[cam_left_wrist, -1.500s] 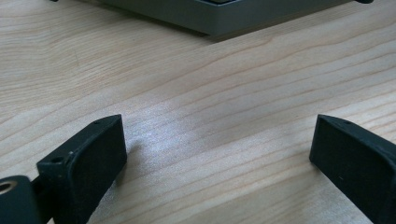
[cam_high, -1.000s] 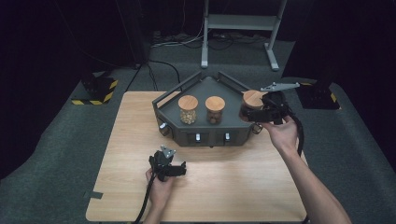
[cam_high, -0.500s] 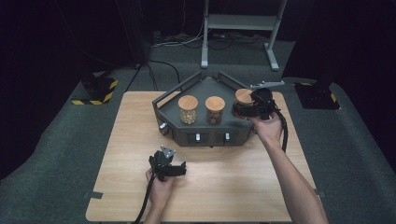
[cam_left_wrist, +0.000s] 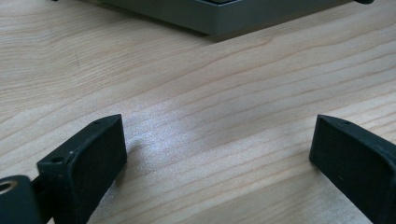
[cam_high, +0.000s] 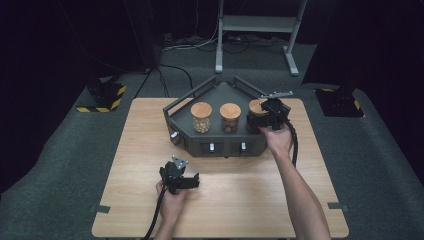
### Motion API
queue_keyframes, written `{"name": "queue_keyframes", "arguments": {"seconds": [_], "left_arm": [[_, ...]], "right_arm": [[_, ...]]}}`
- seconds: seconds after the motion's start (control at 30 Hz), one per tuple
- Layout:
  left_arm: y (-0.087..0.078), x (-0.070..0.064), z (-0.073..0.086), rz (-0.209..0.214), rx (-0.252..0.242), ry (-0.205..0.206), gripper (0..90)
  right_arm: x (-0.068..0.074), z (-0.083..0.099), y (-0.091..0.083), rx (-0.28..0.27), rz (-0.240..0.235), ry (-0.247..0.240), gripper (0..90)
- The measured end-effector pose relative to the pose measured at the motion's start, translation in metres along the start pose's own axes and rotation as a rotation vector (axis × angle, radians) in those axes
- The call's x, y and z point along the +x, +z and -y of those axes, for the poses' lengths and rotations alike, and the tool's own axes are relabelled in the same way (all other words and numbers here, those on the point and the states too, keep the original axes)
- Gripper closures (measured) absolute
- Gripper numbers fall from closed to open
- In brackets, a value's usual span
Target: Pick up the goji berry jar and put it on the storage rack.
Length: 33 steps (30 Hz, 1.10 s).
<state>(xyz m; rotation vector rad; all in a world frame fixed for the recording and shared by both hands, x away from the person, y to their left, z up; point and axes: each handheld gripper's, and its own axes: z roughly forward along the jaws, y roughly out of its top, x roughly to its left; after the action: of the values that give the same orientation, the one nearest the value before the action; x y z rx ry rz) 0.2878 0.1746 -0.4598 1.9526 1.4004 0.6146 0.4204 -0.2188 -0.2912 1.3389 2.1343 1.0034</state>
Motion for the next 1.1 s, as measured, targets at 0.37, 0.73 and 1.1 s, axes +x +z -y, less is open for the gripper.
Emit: {"name": "queue_keyframes", "arguments": {"seconds": [0.37,0.73,1.1], "left_arm": [[0.000,0.000,0.000,0.000,0.000,0.000,3.9],[0.000,0.000,0.000,0.000,-0.001,0.001,3.9],[0.000,0.000,0.000,0.000,0.000,0.000,3.9]], "right_arm": [[0.010,0.006,0.009,-0.014,0.035,-0.021,25.6],[0.011,0.012,0.010,-0.028,0.036,-0.034,25.6],[0.009,0.016,0.010,-0.038,0.030,-0.022,25.6]]}}
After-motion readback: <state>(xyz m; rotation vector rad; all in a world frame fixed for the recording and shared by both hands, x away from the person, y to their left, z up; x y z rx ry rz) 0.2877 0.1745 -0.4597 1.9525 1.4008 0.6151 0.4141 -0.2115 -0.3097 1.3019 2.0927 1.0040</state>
